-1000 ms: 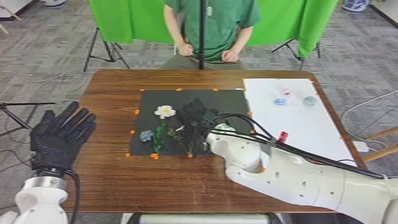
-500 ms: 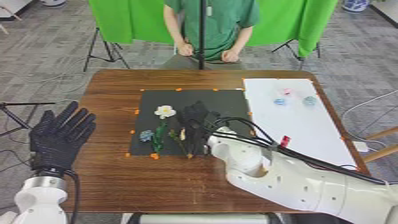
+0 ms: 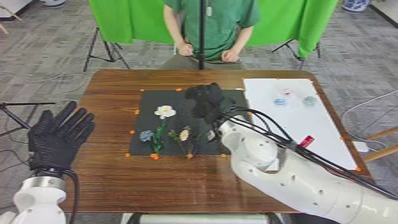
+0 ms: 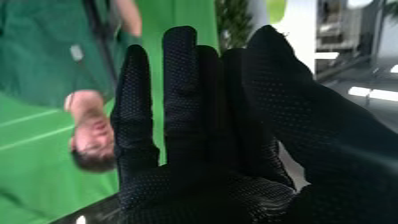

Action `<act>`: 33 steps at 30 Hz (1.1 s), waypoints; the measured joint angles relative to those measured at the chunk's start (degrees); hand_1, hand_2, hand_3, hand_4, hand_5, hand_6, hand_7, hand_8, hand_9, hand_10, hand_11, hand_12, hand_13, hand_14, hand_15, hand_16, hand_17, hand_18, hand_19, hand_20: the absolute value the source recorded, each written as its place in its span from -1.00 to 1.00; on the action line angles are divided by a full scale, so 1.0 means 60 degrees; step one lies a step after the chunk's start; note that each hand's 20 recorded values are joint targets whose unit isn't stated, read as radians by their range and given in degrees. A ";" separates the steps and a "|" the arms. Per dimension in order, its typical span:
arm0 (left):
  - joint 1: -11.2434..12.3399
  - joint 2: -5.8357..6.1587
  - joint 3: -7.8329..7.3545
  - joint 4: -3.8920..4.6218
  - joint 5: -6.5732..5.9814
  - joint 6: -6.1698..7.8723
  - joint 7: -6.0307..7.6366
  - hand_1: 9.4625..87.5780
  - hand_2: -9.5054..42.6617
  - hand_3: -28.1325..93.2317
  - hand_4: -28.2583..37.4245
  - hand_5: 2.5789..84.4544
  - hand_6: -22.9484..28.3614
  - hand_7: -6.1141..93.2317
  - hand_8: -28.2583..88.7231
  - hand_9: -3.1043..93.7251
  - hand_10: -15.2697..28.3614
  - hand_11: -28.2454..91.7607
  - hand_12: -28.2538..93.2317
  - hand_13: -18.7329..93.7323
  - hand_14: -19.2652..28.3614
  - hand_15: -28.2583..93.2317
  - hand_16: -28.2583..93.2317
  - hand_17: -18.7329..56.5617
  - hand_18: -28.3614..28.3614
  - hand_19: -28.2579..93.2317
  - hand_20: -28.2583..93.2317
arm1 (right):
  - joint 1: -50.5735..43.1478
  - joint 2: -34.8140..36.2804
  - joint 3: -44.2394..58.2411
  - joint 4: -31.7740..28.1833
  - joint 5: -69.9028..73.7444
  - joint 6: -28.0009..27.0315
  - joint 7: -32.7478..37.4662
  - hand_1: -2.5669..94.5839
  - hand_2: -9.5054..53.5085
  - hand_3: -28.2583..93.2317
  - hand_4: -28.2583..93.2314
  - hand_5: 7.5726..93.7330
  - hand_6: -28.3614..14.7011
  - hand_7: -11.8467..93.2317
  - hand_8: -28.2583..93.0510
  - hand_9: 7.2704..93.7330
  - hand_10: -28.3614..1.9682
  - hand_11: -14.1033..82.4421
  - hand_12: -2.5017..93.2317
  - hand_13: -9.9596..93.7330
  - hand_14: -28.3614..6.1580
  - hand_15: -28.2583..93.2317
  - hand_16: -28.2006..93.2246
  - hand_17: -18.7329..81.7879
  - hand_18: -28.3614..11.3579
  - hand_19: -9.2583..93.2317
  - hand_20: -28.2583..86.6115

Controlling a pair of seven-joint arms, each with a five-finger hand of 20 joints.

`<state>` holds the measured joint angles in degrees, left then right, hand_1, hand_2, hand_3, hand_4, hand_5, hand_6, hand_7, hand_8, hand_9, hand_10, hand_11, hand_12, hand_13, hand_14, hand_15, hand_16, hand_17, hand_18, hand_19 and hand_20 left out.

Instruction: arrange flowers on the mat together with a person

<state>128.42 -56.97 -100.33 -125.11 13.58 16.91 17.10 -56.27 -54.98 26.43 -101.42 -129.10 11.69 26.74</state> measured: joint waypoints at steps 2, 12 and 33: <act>-0.0004 0.0000 0.0000 0.0000 0.0001 -0.0038 0.0000 -0.67 0.06 0.66 -1.00 0.01 0.25 -0.64 -0.66 -0.16 0.44 -0.20 -0.38 -0.17 0.49 0.03 -0.65 -0.69 0.55 0.08 -0.31 | -0.0353 0.0137 0.0746 -0.0377 0.0244 0.0001 -0.0076 -0.27 -0.57 0.76 -0.94 -0.04 0.16 -0.38 -0.75 0.03 -0.10 -0.41 -0.58 0.13 -0.04 0.07 -0.20 -0.19 -0.42 0.34 -0.28; 0.0003 -0.0004 -0.0172 0.0002 -0.0032 -0.0084 0.0145 -0.70 0.11 0.62 -1.00 0.00 0.26 -0.66 -0.67 -0.16 0.43 -0.22 -0.38 -0.17 0.47 -0.01 -0.66 -0.68 0.55 0.08 -0.32 | -0.3250 0.1231 0.5368 -0.2361 0.5292 0.0927 -0.2758 -0.46 -0.37 0.69 -0.90 -0.22 0.03 -0.53 -0.69 -0.21 -0.22 -0.55 -0.62 -0.13 -0.21 -0.13 -0.26 -0.33 -0.44 0.13 -0.35; 0.0073 0.0146 -0.0590 0.0087 -0.1051 -0.0833 0.1142 -0.79 -0.10 0.65 -1.00 -0.07 0.22 -0.71 -0.65 -0.22 0.40 -0.28 -0.38 -0.21 0.41 -0.12 -0.62 -0.66 0.52 0.00 -0.33 | -0.8715 0.0783 1.1683 -0.2698 1.4338 -0.1548 -0.5830 -0.59 -0.38 0.65 -0.88 -0.31 0.24 -0.62 -0.66 -0.31 -0.01 -0.64 -0.64 -0.19 -0.19 -0.40 -0.10 -0.38 -0.46 -0.13 -0.28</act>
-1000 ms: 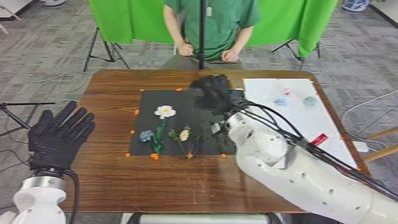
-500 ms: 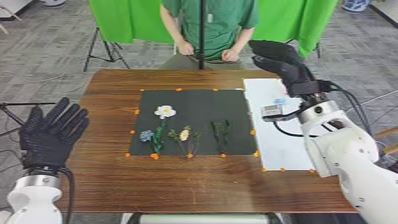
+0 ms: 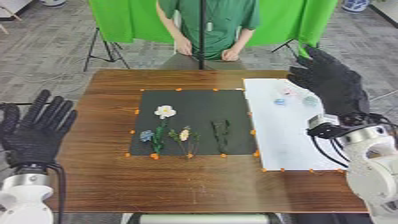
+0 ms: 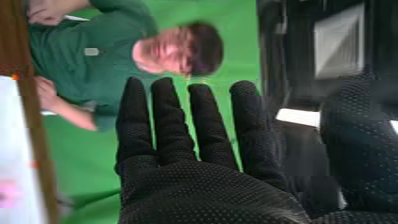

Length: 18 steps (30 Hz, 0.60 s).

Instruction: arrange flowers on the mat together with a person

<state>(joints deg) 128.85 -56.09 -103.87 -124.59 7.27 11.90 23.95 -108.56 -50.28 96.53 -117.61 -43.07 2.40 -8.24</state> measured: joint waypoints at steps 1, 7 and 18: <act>0.0000 0.0004 -0.0047 0.0000 0.0005 0.0014 0.0000 -0.79 -0.10 0.65 -1.00 -0.07 0.22 -0.71 -0.65 -0.22 0.40 -0.28 -0.38 -0.21 0.41 -0.12 -0.62 -0.66 0.52 0.00 -0.32 | -0.0172 -0.0090 0.0141 -0.0043 0.0244 0.0045 0.0026 -0.59 -0.38 0.65 -0.88 -0.30 0.23 -0.62 -0.66 -0.31 -0.01 -0.64 -0.65 -0.19 -0.19 -0.40 -0.10 -0.38 -0.46 -0.13 -0.27; -0.0031 0.0076 -0.0259 -0.0003 0.0044 0.0069 0.0023 -0.79 -0.09 0.66 -1.00 -0.07 0.21 -0.70 -0.65 -0.21 0.41 -0.27 -0.38 -0.20 0.41 -0.12 -0.62 -0.66 0.52 0.00 -0.32 | -0.1057 -0.0239 0.0531 -0.0209 0.0212 0.0310 0.0028 -0.60 -0.38 0.66 -0.88 -0.30 0.22 -0.62 -0.66 -0.31 -0.03 -0.63 -0.65 -0.18 -0.20 -0.40 -0.09 -0.38 -0.46 -0.14 -0.27; -0.0249 0.0089 -0.0170 0.0004 0.0094 0.0082 0.0010 -0.78 -0.10 0.70 -1.00 -0.06 0.22 -0.70 -0.65 -0.20 0.41 -0.26 -0.38 -0.20 0.42 -0.11 -0.62 -0.66 0.52 0.01 -0.31 | -0.1957 -0.0458 0.1105 -0.0503 0.0066 0.0384 -0.0102 -0.59 -0.37 0.67 -0.88 -0.32 0.23 -0.62 -0.66 -0.32 -0.03 -0.64 -0.65 -0.17 -0.21 -0.40 -0.09 -0.38 -0.45 -0.14 -0.26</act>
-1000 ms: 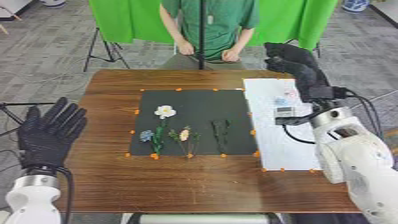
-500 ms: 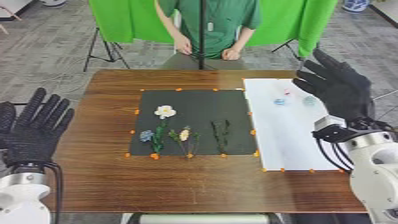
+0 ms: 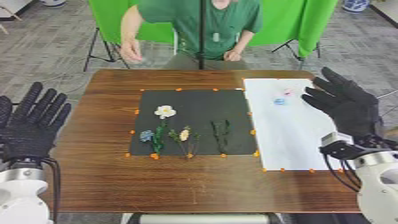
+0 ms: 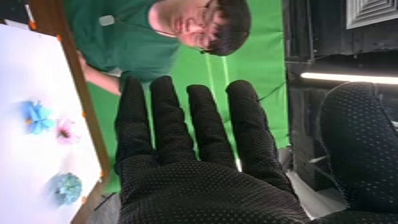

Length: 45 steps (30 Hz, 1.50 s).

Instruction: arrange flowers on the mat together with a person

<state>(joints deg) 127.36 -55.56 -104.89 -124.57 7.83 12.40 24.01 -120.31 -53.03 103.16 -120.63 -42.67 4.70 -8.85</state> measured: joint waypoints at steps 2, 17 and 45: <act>-0.0018 0.0005 -0.0007 0.0000 0.0007 0.0012 -0.0015 -0.77 -0.11 0.70 -1.00 -0.06 0.22 -0.69 -0.65 -0.20 0.41 -0.26 -0.38 -0.20 0.42 -0.11 -0.62 -0.66 0.52 0.01 -0.31 | -0.0076 -0.0002 0.0011 -0.0018 -0.0001 0.0007 -0.0043 -0.59 -0.37 0.67 -0.88 -0.33 0.23 -0.62 -0.66 -0.33 -0.02 -0.64 -0.64 -0.17 -0.21 -0.40 -0.09 -0.38 -0.46 -0.14 -0.26; 0.0143 0.0063 -0.0230 -0.0054 0.0139 0.0083 -0.0196 -0.72 -0.10 0.69 -1.00 -0.05 0.22 -0.69 -0.66 -0.19 0.41 -0.25 -0.38 -0.19 0.42 -0.10 -0.63 -0.67 0.53 0.03 -0.31 | -0.0401 -0.0006 0.0010 -0.0105 -0.0019 0.0001 -0.0046 -0.56 -0.36 0.67 -0.88 -0.33 0.23 -0.61 -0.66 -0.34 -0.03 -0.64 -0.64 -0.17 -0.21 -0.40 -0.09 -0.38 -0.46 -0.14 -0.26; 0.0185 -0.0089 0.0157 -0.0226 0.0458 0.0078 -0.0559 -0.71 -0.09 0.69 -1.00 -0.04 0.23 -0.67 -0.66 -0.22 0.38 -0.25 -0.37 -0.18 0.42 -0.08 -0.63 -0.68 0.54 0.04 -0.31 | -0.0122 -0.0085 -0.0594 -0.0147 -0.0144 -0.0169 0.0415 -0.54 -0.35 0.68 -0.88 -0.32 0.22 -0.60 -0.66 -0.34 -0.03 -0.64 -0.64 -0.17 -0.21 -0.40 -0.09 -0.39 -0.46 -0.12 -0.26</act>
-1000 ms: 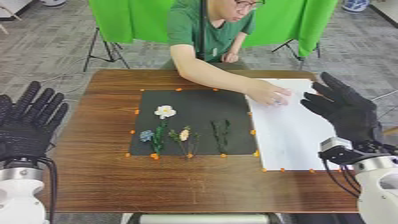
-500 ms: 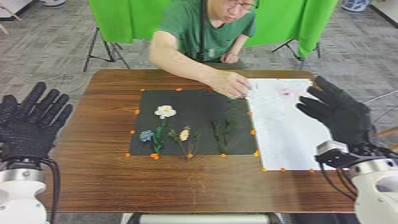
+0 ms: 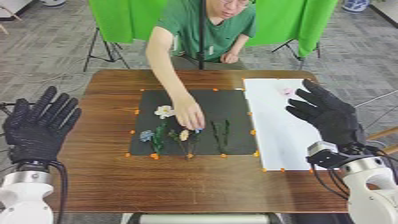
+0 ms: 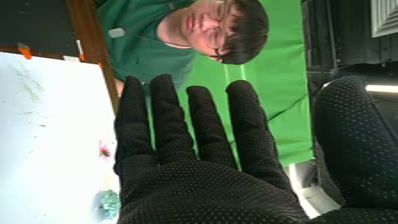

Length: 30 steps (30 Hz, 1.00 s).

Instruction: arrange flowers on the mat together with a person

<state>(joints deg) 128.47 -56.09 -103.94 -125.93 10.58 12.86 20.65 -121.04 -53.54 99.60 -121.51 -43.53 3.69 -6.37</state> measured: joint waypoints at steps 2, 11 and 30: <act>-0.0001 -0.0020 0.0031 0.0000 0.0005 0.0015 -0.0003 -0.71 -0.09 0.69 -1.00 -0.05 0.23 -0.67 -0.66 -0.23 0.38 -0.26 -0.37 -0.19 0.42 -0.08 -0.63 -0.68 0.54 0.04 -0.31 | 0.0021 -0.0001 -0.0012 0.0009 -0.0003 -0.0027 0.0022 -0.54 -0.35 0.68 -0.88 -0.32 0.22 -0.60 -0.66 -0.34 -0.04 -0.64 -0.64 -0.17 -0.21 -0.40 -0.09 -0.39 -0.46 -0.12 -0.26; 0.0054 -0.0091 0.0054 -0.0006 -0.0021 0.0052 0.0029 -0.71 -0.07 0.68 -1.00 -0.05 0.23 -0.67 -0.66 -0.24 0.39 -0.25 -0.37 -0.19 0.42 -0.08 -0.63 -0.68 0.54 0.04 -0.31 | 0.0106 -0.0001 -0.0039 0.0007 -0.0160 -0.0204 0.0209 -0.54 -0.36 0.68 -0.88 -0.32 0.21 -0.60 -0.66 -0.34 -0.04 -0.64 -0.64 -0.17 -0.21 -0.41 -0.09 -0.39 -0.46 -0.12 -0.27; 0.0038 -0.0124 0.0215 0.0013 -0.0020 0.0038 -0.0024 -0.73 -0.06 0.68 -1.00 -0.05 0.23 -0.67 -0.66 -0.22 0.39 -0.25 -0.37 -0.19 0.43 -0.08 -0.63 -0.68 0.54 0.04 -0.31 | -0.0014 0.0317 0.0121 -0.0204 -0.6840 0.1751 0.0881 -0.51 -0.50 0.70 -0.88 -0.36 0.20 -0.57 -0.67 -0.43 -0.01 -0.66 -0.63 -0.34 -0.10 -0.49 -0.15 -0.39 -0.24 -0.25 -0.30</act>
<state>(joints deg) 128.70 -56.84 -102.65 -125.85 10.47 13.09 20.51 -121.12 -51.64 100.33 -122.74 -84.58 14.19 -1.08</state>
